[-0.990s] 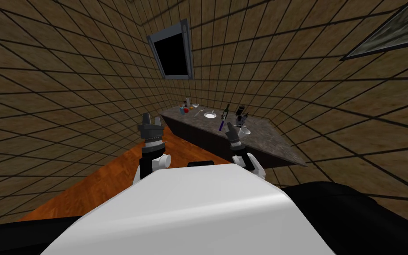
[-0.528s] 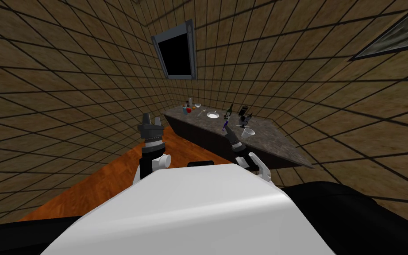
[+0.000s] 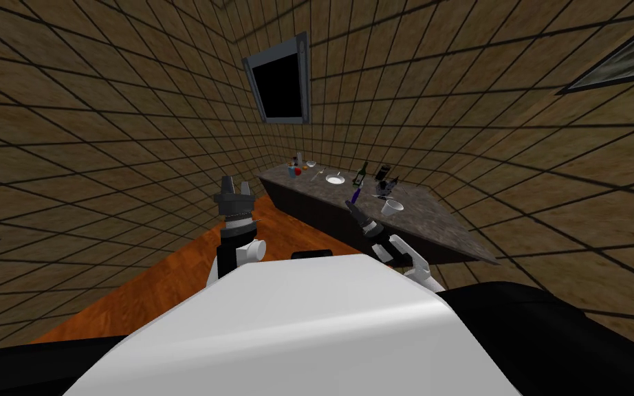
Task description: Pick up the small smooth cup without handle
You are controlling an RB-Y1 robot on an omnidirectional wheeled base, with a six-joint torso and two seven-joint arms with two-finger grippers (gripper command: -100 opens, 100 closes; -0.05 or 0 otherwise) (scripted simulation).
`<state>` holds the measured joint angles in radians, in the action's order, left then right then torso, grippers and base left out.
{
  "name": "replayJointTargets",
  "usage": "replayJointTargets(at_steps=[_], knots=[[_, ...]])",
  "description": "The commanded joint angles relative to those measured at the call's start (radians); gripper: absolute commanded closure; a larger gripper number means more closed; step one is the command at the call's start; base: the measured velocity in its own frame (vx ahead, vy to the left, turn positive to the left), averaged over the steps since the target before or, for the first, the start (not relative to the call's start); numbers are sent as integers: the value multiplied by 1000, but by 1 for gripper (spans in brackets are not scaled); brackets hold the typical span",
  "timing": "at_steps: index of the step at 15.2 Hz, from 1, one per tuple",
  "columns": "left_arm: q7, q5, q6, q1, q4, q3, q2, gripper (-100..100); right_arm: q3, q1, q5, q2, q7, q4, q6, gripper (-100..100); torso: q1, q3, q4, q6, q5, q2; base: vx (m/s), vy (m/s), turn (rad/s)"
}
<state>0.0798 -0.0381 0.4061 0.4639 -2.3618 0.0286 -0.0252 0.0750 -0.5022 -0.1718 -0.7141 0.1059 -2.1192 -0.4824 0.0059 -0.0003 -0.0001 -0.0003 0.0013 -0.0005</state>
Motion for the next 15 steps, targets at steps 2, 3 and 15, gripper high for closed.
replayJointTargets(at_steps=[2, 3, 15], knots=[[0, 0, 0, 0, 0, 0, 0, 0, 2, -3, -14, -71, 4, 14, -10, -100, 1, 0, 0, 0, 0, 0, 12, 90, 29], [0, 0, 0, 0, 0, 0, 0, 0, 8, -3, -36, -94, 10, 36, -20, -100, 0, 0, 0, 0, 0, 0, 14, 88, 35], [0, 0, 0, 0, 0, 0, 0, 0, 28, 1, -106, -353, 20, 105, -46, -100, -2, 0, 0, 0, 0, -1, 16, 73, 21]])
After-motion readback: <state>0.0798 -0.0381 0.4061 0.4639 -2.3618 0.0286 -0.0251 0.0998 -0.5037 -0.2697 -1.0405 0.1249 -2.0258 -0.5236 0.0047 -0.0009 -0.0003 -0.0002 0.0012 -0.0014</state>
